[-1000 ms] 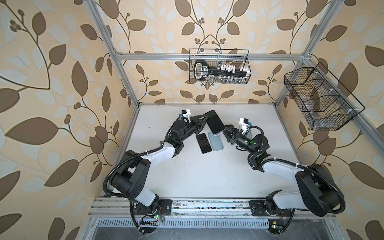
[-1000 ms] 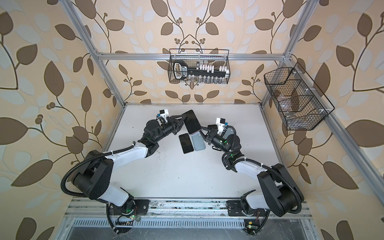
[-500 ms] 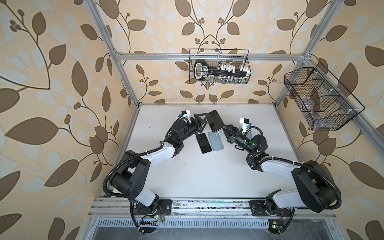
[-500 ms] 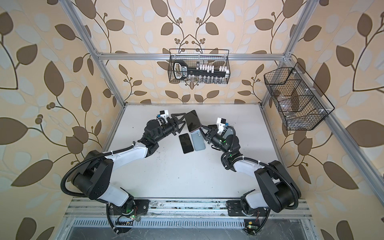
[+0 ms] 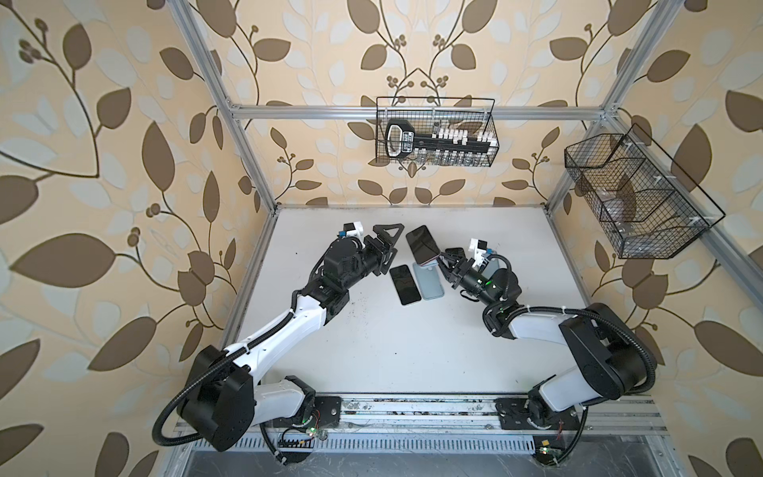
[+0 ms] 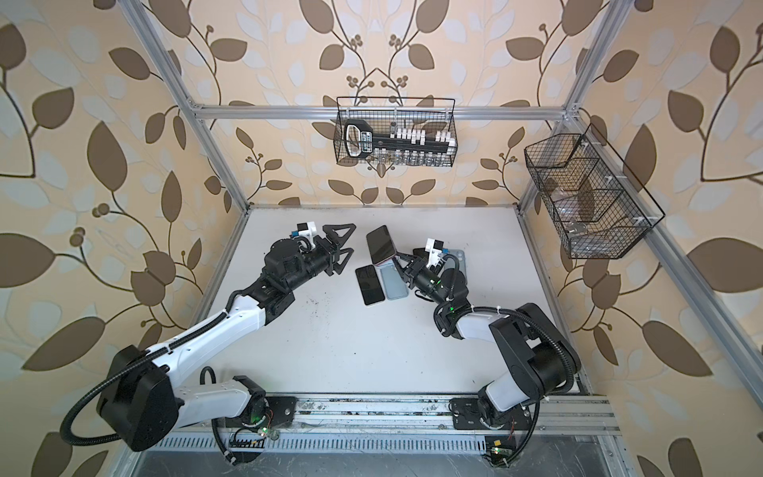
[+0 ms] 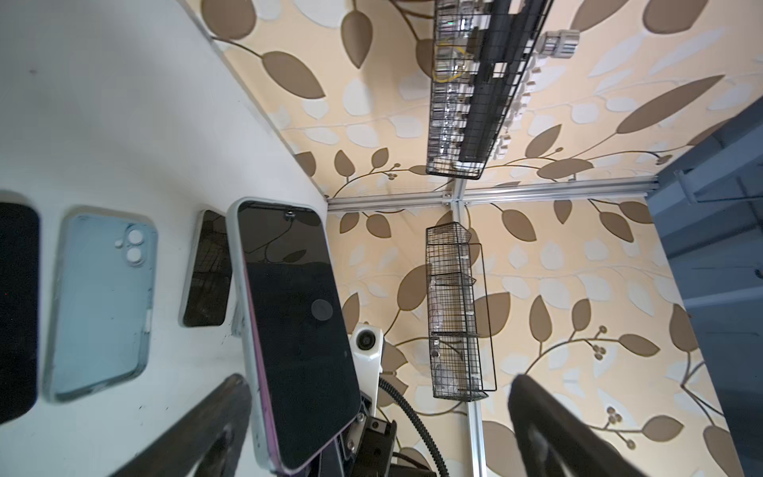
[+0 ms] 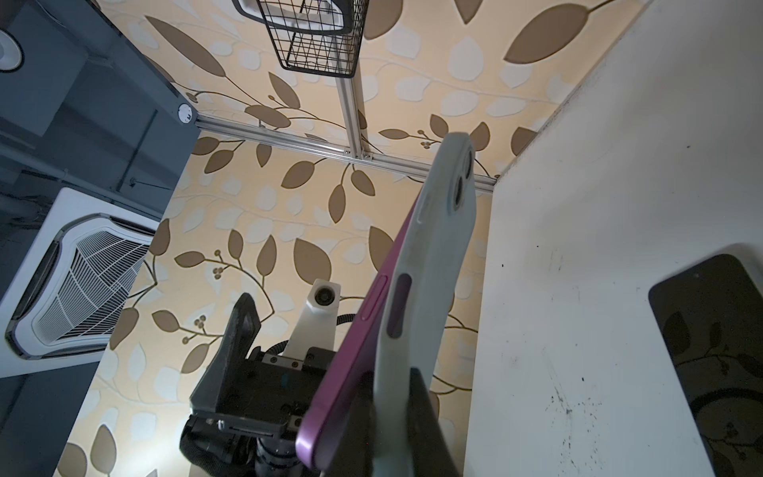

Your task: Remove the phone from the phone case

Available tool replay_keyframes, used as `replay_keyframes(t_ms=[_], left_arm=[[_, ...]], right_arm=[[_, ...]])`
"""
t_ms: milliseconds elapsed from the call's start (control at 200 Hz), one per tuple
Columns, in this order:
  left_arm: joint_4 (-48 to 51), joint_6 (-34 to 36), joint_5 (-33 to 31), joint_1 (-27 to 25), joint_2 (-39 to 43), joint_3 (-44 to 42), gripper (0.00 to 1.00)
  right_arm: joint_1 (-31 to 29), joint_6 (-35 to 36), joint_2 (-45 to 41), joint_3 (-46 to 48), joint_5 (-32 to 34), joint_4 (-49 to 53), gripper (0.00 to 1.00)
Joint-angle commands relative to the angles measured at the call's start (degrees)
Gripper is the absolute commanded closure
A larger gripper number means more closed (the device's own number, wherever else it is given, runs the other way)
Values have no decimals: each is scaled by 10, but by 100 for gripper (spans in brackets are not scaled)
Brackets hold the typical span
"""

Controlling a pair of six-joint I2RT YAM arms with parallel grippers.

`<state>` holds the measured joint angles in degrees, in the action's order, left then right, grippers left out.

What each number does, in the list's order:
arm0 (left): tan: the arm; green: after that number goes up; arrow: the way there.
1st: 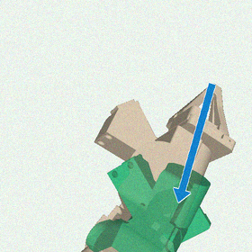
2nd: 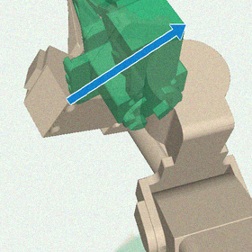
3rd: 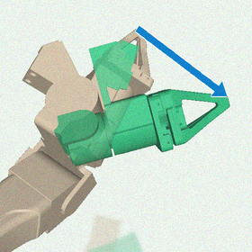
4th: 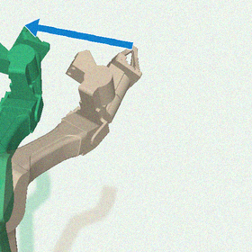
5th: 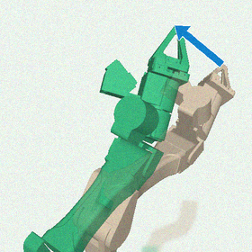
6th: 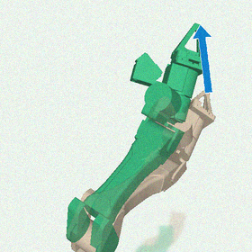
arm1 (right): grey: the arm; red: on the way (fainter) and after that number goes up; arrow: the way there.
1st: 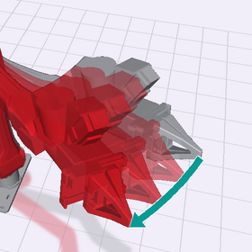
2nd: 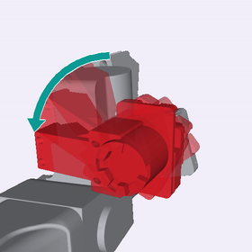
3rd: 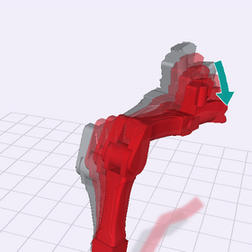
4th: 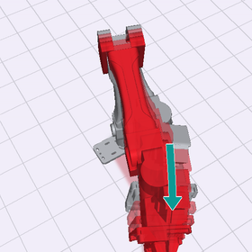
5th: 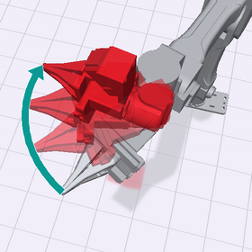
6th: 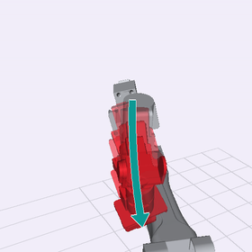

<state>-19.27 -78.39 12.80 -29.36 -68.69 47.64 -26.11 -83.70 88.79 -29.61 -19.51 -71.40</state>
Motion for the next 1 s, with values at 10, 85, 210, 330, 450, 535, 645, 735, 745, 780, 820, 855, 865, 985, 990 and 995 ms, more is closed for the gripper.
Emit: replay_keyframes(t_ms=[10, 85, 210, 330, 450, 535, 645, 735, 745, 780, 820, 855, 865, 985, 990, 995], left_arm=[[134, -22, -44, -34, 41, 29, 1], [140, -53, -60, -57, 56, 21, 1], [126, -79, -70, -78, 57, 6, 1], [100, -87, -62, -80, 42, -1, 1], [84, -85, -64, -80, 31, 0, 1], [75, -74, -74, -79, 25, 3, 1], [49, -69, -89, -79, 22, 3, 1], [38, -66, -100, -78, 23, 3, 1], [35, -66, -100, -78, 22, 3, 1], [31, -64, -101, -78, 22, 3, 1], [29, -64, -103, -78, 22, 4, 1], [25, -64, -102, -78, 21, 5, 1], [25, -62, -102, -78, 21, 6, 1], [22, -63, -99, -78, 14, 11, 1], [22, -63, -98, -78, 13, 11, 1], [21, -63, -98, -78, 13, 11, 1]], right_arm=[[-11, -3, 13, -29, 16, -74, 100], [-13, -10, 26, -33, 21, -91, 100], [-20, -18, 44, -40, 22, -109, 100], [-25, -20, 52, -45, 23, -111, 100], [-27, -20, 52, -44, 23, -115, 100], [-29, -21, 48, -41, 24, -116, 100], [-30, -19, 42, -36, 25, -116, 100], [-32, -19, 38, -33, 25, -117, 100], [-32, -19, 38, -33, 25, -117, 100], [-32, -19, 37, -32, 26, -117, 100], [-33, -18, 35, -31, 26, -117, 100], [-35, -18, 34, -29, 26, -117, 100], [-35, -18, 34, -29, 26, -117, 100], [-37, -20, 35, -28, 26, -124, 100], [-37, -20, 35, -28, 26, -124, 100], [-37, -21, 35, -28, 26, -124, 100]])
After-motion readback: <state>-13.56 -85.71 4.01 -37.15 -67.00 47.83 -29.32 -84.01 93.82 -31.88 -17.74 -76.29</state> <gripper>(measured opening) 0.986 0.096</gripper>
